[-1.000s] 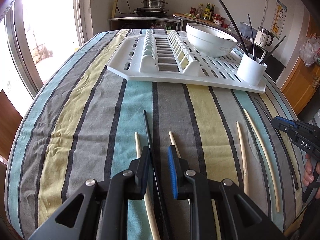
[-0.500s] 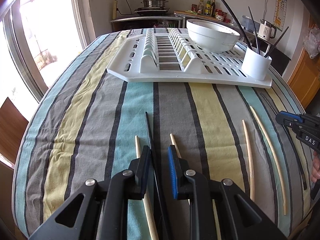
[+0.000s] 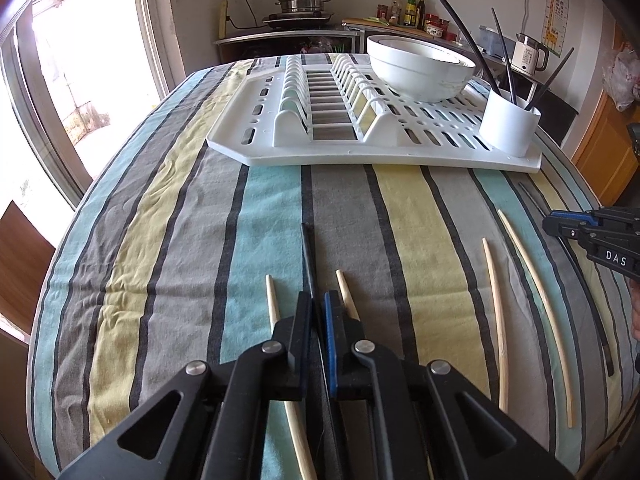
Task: Organize utensils
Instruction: 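Lower the left tool onto a black chopstick and close it while the right tool grasps another, then lift the left tool's black chopstick toward the white cup while the right tool carries its own, then insert the left tool's chopstick into the white cup and open it while the right tool releases its own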
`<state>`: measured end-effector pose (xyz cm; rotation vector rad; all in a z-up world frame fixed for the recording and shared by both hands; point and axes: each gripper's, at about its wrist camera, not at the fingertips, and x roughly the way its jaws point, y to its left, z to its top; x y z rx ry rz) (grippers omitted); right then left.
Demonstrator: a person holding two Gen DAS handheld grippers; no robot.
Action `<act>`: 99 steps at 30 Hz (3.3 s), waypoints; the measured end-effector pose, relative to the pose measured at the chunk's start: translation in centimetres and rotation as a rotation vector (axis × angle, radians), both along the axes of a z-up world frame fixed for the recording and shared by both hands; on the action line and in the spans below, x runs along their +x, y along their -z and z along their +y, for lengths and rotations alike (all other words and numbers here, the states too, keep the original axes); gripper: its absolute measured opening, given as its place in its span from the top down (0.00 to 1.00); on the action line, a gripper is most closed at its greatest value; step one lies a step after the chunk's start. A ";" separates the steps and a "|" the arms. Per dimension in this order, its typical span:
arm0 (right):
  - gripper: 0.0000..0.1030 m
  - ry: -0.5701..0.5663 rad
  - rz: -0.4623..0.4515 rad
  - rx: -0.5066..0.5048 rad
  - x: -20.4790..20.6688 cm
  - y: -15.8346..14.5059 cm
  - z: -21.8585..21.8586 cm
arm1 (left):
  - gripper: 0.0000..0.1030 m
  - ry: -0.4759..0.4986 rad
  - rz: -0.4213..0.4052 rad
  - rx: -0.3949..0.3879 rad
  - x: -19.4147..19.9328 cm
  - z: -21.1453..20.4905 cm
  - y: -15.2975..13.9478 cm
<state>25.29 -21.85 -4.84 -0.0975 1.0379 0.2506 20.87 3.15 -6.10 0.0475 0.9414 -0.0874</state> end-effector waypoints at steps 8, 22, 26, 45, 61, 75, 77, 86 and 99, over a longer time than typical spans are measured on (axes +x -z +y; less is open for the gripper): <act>0.95 0.012 -0.002 0.047 0.1 -0.1 -0.3 | 0.94 0.016 0.004 -0.012 0.2 0.1 0.0; 0.95 0.048 -0.196 0.168 -4.0 -6.8 -1.9 | 0.95 0.042 -0.085 -0.122 -1.7 0.9 -4.8; 0.95 0.058 -0.267 0.196 -5.5 -9.1 -2.5 | 0.95 0.054 -0.142 -0.142 -2.7 1.1 -7.3; 0.95 0.095 -0.417 0.259 -10.3 -12.9 -4.0 | 0.95 0.089 -0.272 -0.178 -5.8 1.6 -12.6; 0.95 0.102 -0.495 0.253 -9.4 -16.1 -4.5 | 0.95 0.142 -0.319 -0.162 -3.9 -0.2 -16.3; 0.95 0.129 -0.547 0.264 -4.1 -18.6 -5.7 | 0.95 0.270 -0.334 -0.231 3.7 -7.5 -20.8; 0.95 0.134 -0.554 0.268 -3.3 -18.9 -6.0 | 0.95 0.279 -0.332 -0.243 5.0 -8.4 -21.1; 0.96 0.170 -0.588 0.294 0.8 -20.2 -7.7 | 0.95 0.289 -0.338 -0.314 10.1 -11.1 -22.6; 0.96 0.191 -0.587 0.312 5.0 -19.6 -8.1 | 0.95 0.289 -0.301 -0.355 14.3 -12.9 -21.2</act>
